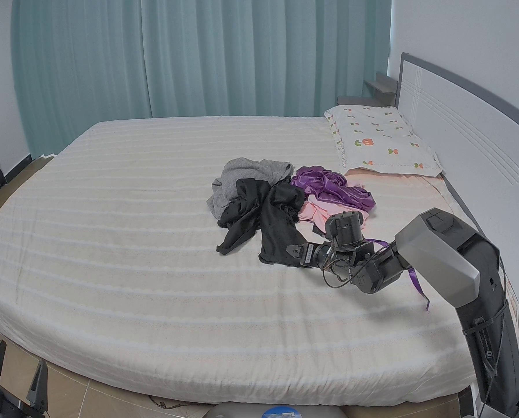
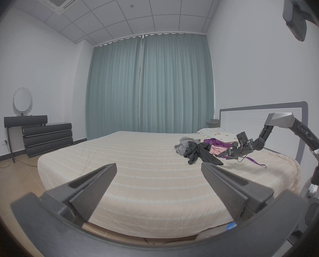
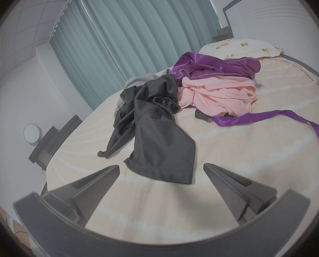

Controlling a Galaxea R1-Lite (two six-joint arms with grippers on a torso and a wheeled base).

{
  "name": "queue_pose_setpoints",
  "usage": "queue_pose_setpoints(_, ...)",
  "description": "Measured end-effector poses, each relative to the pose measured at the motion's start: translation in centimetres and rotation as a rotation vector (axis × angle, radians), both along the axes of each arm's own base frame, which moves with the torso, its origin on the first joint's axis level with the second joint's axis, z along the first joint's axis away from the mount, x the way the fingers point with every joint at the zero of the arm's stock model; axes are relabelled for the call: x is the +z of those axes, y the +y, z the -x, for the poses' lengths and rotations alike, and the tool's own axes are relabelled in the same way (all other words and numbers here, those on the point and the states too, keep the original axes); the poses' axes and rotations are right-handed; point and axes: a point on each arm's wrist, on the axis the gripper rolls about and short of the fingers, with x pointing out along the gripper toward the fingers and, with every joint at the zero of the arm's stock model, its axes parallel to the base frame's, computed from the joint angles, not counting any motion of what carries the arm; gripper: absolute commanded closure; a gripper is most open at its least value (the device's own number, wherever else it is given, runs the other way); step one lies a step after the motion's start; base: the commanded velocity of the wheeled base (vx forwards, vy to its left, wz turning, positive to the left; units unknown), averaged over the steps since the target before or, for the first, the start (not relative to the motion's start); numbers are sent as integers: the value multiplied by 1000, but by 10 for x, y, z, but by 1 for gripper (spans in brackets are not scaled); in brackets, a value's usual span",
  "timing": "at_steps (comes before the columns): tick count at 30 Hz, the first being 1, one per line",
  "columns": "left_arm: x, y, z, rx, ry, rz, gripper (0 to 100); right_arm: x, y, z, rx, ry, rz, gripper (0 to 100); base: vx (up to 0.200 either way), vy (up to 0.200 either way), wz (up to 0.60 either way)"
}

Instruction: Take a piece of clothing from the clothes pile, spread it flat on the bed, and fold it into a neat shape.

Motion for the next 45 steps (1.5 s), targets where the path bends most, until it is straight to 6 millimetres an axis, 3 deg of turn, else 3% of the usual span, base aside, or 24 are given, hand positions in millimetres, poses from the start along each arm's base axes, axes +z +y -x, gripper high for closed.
queue_pose_setpoints(14, 0, 0, 0, 0, 0, 0, 0, -32, 18, -25, -51, 43, 15, 0, 0, 0, 0)
queue_pose_setpoints(21, 0, 0, 0, 0, 0, 0, 0, -36, 24, -32, -84, 22, -8, 0, 0, 0, 0)
queue_pose_setpoints(22, 0, 0, 0, 0, 0, 0, 0, -37, 24, -34, -93, 19, -18, 100, 0, 0, 0)
queue_pose_setpoints(34, 0, 0, 0, -1, 0, 0, 0, -45, 29, -33, -134, 74, -67, 100, 0, 0, 0)
queue_pose_setpoints(45, 0, 0, 0, 0, 0, 0, 0, -8, 18, -17, -220, 165, -237, 100, 0, 0, 0)
